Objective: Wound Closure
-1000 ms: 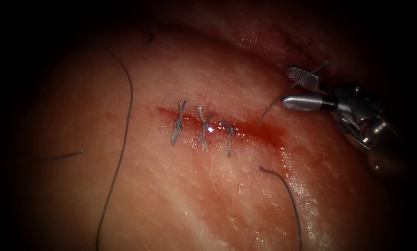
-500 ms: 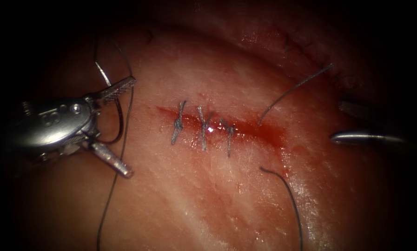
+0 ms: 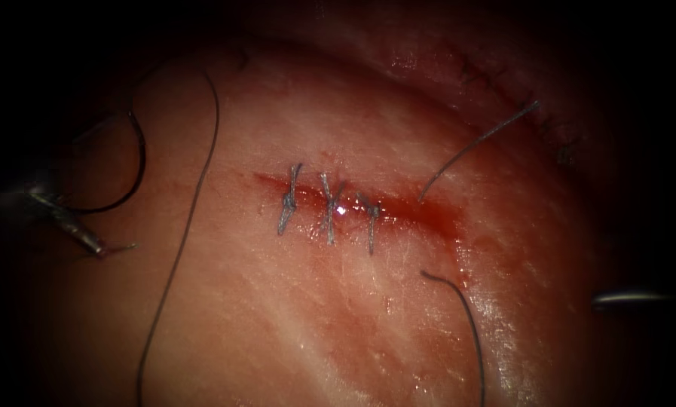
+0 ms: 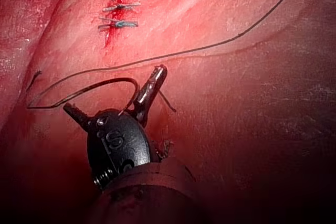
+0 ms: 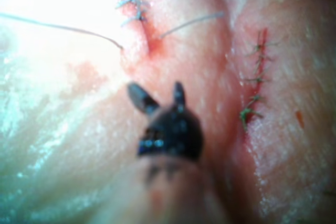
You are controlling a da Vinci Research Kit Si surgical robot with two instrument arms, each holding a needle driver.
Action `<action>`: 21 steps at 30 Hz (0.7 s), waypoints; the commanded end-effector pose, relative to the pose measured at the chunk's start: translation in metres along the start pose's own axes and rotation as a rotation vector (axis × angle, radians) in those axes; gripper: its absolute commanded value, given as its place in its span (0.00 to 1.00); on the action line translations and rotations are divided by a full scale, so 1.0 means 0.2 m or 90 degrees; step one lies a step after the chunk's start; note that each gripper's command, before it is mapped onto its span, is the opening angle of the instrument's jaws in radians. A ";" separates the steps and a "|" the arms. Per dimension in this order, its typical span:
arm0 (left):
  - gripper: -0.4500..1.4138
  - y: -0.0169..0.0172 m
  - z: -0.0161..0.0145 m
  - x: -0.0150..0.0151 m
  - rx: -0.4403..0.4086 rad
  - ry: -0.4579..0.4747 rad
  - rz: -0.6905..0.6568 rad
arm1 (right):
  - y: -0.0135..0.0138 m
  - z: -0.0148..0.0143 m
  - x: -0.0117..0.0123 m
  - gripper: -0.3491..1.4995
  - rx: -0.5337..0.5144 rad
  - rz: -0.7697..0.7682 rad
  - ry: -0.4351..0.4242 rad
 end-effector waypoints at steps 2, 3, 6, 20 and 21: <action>0.89 -0.001 -0.006 -0.009 0.030 -0.048 0.013 | -0.001 0.009 -0.001 0.83 0.000 -0.003 0.001; 0.89 -0.003 -0.015 -0.012 0.074 -0.104 0.031 | 0.000 0.010 -0.001 0.84 -0.001 -0.006 0.001; 0.89 -0.004 -0.021 -0.012 0.099 -0.133 0.037 | -0.001 0.011 -0.001 0.84 0.001 -0.006 0.002; 0.89 0.015 -0.006 0.059 0.098 -0.037 0.129 | -0.006 0.012 -0.001 0.83 0.008 -0.009 0.012; 0.89 0.016 -0.004 0.060 0.103 -0.031 0.126 | -0.007 0.011 -0.001 0.83 0.009 -0.009 0.012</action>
